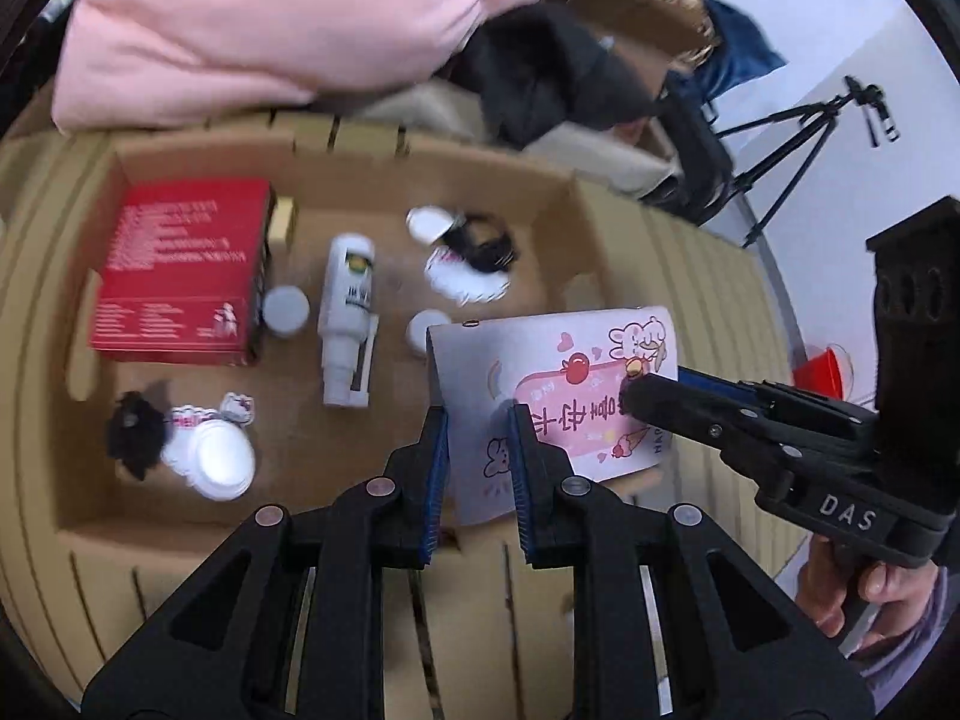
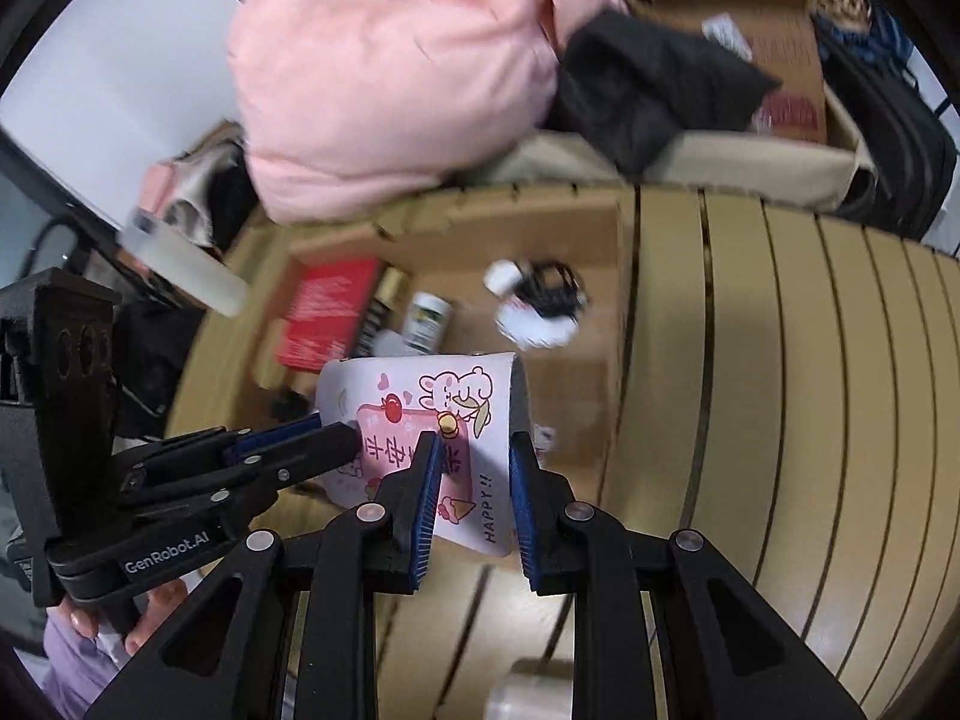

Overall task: Organize objects
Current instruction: 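Lower the pink card into the tray and open the right gripper, then move both grippers toward the translucent plastic container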

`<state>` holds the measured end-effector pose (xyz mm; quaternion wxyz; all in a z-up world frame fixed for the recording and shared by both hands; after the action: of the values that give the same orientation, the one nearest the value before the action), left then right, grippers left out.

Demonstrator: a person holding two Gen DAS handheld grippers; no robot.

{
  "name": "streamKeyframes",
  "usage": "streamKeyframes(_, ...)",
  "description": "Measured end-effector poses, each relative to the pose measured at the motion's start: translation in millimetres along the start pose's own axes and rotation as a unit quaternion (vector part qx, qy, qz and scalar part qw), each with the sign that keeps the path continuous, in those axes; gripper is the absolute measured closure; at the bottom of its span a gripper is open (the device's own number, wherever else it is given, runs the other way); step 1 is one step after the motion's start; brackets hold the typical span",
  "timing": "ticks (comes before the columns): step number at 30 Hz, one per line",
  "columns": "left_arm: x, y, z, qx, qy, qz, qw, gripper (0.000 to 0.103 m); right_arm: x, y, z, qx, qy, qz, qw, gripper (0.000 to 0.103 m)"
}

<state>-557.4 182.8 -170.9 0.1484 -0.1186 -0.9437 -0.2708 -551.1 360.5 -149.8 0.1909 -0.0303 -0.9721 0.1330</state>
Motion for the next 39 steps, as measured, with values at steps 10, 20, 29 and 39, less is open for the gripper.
streamKeyframes(10,-11.0,-11.2,29.7,0.035,-0.049,0.019,0.998,0.084,-4.0,-3.7,43.1,-0.11,-0.047,-0.053,0.991,0.061)
streamKeyframes(20,-18.7,-10.2,-148.2,0.15,0.073,0.074,0.9832,0.045,-17.4,-35.0,-76.1,-0.094,0.041,-0.087,0.991,0.019)
streamKeyframes(29,-98.6,-11.3,-307.2,0.234,0.154,0.087,0.9561,0.022,-95.3,-57.3,-193.2,-0.112,0.084,-0.158,0.977,0.019)
streamKeyframes(39,-175.1,20.9,-331.8,0.257,0.161,0.114,0.946,0.016,-161.1,-71.7,-239.1,-0.097,0.118,-0.164,0.975,0.019)
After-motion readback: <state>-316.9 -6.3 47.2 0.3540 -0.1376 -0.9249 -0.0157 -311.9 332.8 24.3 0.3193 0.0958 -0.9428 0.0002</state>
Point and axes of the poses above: each gripper's, at about its wrist camera, not at the fingertips, and z roughly the way its jaws point, y to its right, x to its top, the point moved 2 cm from there along z, roughly the way its jaws point, and after that the axes turned 6 degrees about -x, right-handed, at the moved point
